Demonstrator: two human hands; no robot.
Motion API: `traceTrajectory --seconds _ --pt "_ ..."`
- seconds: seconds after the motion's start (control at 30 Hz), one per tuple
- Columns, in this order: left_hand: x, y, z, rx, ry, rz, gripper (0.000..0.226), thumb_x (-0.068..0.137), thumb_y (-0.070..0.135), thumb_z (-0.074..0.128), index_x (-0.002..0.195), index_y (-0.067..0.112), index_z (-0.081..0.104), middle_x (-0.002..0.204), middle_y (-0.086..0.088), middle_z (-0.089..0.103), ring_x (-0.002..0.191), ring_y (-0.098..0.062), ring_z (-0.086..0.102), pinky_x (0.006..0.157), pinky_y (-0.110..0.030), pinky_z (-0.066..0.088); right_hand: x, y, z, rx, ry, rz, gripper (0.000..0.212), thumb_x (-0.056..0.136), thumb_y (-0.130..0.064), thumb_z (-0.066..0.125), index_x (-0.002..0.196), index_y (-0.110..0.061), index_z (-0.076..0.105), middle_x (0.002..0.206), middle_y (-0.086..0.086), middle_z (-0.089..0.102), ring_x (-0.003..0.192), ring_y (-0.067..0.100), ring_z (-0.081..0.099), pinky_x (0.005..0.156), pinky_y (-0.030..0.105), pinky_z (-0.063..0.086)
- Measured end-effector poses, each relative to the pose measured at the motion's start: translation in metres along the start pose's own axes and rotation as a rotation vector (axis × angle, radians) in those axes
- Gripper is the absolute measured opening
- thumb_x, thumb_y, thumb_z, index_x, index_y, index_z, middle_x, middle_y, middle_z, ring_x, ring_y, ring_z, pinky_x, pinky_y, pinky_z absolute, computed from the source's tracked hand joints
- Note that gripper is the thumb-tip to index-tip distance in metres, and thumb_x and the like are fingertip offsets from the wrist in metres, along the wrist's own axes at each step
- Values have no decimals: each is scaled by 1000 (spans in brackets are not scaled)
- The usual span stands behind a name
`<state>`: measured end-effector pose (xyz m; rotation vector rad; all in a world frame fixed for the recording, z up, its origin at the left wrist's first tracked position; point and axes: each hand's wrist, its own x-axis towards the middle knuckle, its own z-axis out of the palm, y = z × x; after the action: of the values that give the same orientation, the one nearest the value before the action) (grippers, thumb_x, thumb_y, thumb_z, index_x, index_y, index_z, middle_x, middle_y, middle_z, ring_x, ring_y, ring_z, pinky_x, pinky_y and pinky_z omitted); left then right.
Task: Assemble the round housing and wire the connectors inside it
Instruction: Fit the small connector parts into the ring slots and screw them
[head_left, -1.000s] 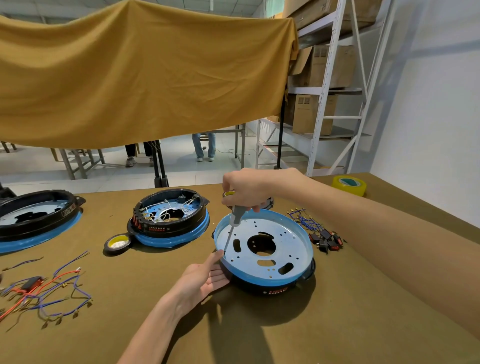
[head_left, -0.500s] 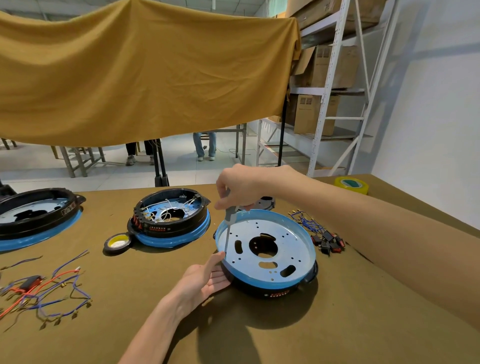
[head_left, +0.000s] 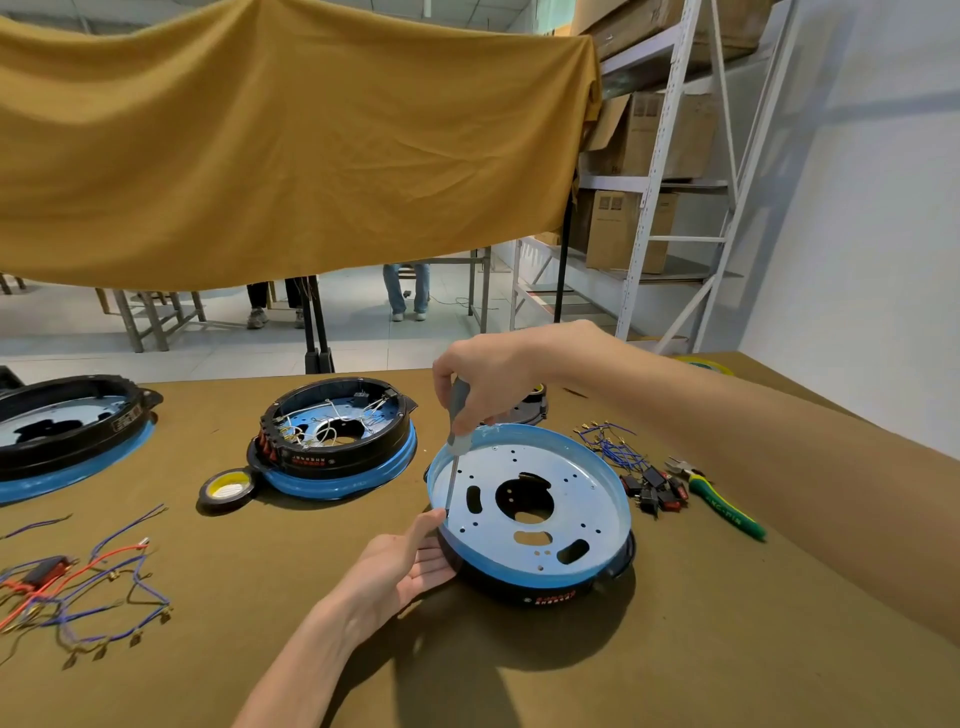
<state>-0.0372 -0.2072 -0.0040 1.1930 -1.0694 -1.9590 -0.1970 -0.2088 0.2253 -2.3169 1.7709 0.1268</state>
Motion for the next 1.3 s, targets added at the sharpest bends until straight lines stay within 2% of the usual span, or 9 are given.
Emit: traceTrajectory --seconds 0.07,0.17,0.33,0.5,0.6,0.77,0.87,1.0,1.3 --pt "2 -1 -1 6 1 3 70 56 49 88 103 6 58 110 -19 70 95 -30 74 69 -34 63 0 0 -1 16 -1 -11 20 88 -24 78 99 -21 61 85 1 72 68 14 71 55 21 50" --pt "5 -2 -2 13 11 6 72 53 50 88 103 5 58 108 -20 71 92 -29 75 68 -34 63 -1 0 2 49 41 -16 16 88 -23 77 90 -23 61 76 -3 70 61 11 71 57 24 52" --pt "8 -2 -3 26 12 -2 70 56 50 85 103 5 59 108 -19 72 93 -30 75 66 -34 62 -5 1 5 91 70 -23 14 88 -23 77 88 -19 64 59 -8 69 54 10 71 50 18 50" --pt "9 -3 -4 25 -4 4 68 60 49 85 103 4 59 101 -19 75 88 -29 77 66 -34 62 -9 3 5 100 79 0 16 90 -25 76 95 -13 66 66 -1 72 53 11 70 49 18 51" --pt "9 -2 -5 39 -10 6 77 52 51 89 106 4 60 104 -19 75 87 -28 78 67 -34 62 -9 0 7 62 67 2 17 90 -27 75 94 -16 64 65 -2 72 54 11 71 49 19 50" --pt "10 -3 -7 48 -24 5 82 48 52 91 107 4 59 105 -19 75 86 -27 78 67 -34 62 -6 -6 3 -33 12 -14 25 86 -30 80 103 -19 65 94 2 72 84 20 71 61 28 51" --pt "13 -3 -10 40 -49 -10 79 53 50 92 107 2 58 95 -17 78 87 -28 78 66 -34 62 -3 -9 4 -24 29 -25 18 86 -27 81 95 -21 67 92 2 72 86 21 72 67 33 58" --pt "15 -1 -9 31 -24 -42 86 45 48 94 107 0 59 100 -21 76 86 -31 78 66 -35 63 2 -15 5 -21 51 -29 20 85 -27 83 83 -23 63 75 -2 69 67 15 71 54 23 49" --pt "8 2 -2 25 1 -49 82 42 44 92 103 0 59 108 -25 72 86 -32 77 66 -36 64 8 -15 5 -15 80 -19 20 85 -31 81 87 -19 65 87 6 73 77 22 72 45 18 43"
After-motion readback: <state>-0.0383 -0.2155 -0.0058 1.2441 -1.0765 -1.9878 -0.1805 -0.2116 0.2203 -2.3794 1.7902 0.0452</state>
